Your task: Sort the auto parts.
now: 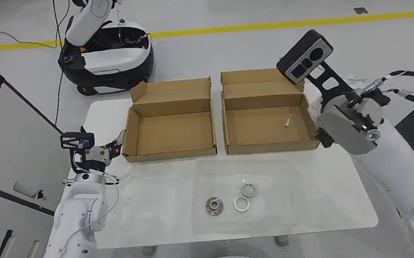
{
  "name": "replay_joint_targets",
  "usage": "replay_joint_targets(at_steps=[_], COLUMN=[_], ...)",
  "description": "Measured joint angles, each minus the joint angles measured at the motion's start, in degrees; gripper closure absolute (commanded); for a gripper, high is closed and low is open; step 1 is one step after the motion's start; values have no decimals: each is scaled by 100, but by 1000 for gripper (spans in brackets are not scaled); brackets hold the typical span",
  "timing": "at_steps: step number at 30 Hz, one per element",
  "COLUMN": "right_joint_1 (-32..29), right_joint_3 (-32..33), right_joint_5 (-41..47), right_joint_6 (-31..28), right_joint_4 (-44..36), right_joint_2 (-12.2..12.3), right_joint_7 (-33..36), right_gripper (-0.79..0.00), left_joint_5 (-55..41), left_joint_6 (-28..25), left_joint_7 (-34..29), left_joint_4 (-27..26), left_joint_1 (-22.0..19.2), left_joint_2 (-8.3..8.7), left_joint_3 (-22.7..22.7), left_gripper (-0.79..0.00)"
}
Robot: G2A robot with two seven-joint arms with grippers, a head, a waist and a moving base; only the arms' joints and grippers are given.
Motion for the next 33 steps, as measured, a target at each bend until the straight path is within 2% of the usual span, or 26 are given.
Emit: replay_joint_targets(at_steps=[4,11,16,33], right_joint_1=[-19,2,-35,-384], right_joint_3=[43,158,222,277], right_joint_5=[-158,-1196,-1525,-414], right_joint_6=[55,191,313,564], right_joint_4=[-4,29,5,-272], right_joint_2=[-43,-63,-80,-282], right_joint_7=[-145,-601,-765,-706], right_gripper=[0,0,0,0], left_joint_5=[0,0,0,0], left_joint_6=[0,0,0,0], left_joint_7=[0,0,0,0], left_joint_4=[0,0,0,0], left_joint_1=[0,0,0,0], left_joint_2=[0,0,0,0], left_joint_3=[0,0,0,0], left_gripper=[-785,-785,-785,-785])
